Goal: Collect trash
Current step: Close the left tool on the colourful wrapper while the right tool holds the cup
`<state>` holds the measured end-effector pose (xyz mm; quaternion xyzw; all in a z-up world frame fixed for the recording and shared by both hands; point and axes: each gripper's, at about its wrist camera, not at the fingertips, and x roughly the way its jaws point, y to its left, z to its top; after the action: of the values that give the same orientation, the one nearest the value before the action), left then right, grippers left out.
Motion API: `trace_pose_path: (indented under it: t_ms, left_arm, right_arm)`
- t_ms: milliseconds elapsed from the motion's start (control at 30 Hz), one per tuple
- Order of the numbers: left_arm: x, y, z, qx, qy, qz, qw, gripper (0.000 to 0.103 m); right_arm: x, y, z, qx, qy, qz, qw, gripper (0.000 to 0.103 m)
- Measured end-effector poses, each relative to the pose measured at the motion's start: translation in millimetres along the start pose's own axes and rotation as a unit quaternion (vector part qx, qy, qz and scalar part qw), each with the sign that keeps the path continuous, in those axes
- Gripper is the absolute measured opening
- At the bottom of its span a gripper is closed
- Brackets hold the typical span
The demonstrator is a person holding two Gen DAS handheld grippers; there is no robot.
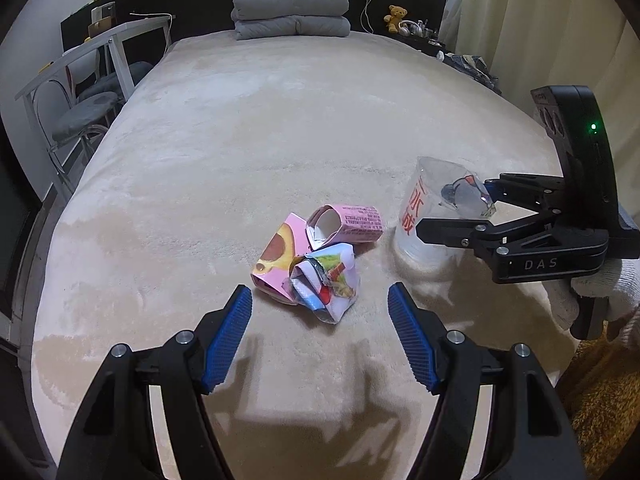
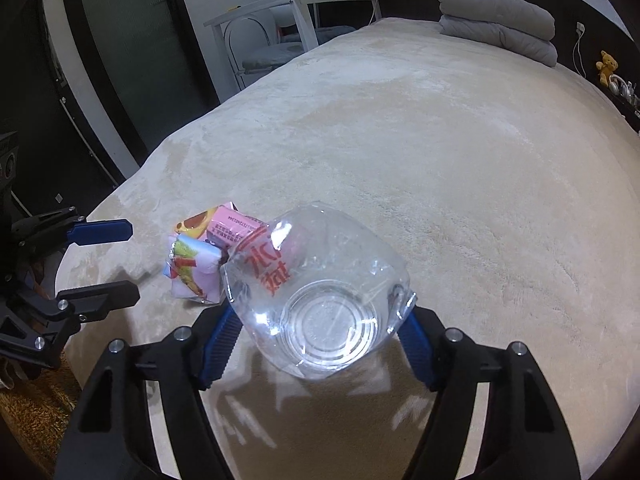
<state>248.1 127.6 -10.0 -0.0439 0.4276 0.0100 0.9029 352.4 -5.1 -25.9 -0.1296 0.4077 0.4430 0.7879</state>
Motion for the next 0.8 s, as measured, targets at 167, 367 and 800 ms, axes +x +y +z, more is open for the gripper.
trace_pose_path:
  t_ms: [167, 367, 800]
  left_arm:
    - [3, -6, 3, 0.016, -0.008, -0.007, 0.9998, 0.069]
    - [17, -9, 2, 0.04, 0.003, 0.002, 0.9992, 0.069]
    - [38, -6, 15, 0.042, 0.005, 0.001, 0.9991, 0.069]
  right_arm:
    - [-15, -4, -2, 0.02, -0.011, 0.005, 1.0, 0.071]
    - [-33, -8, -11, 0.039, -0.019, 0.01, 0.999, 0.071]
    - [-55, -11, -21, 0.048, -0.029, 0.017, 0.998, 0.071]
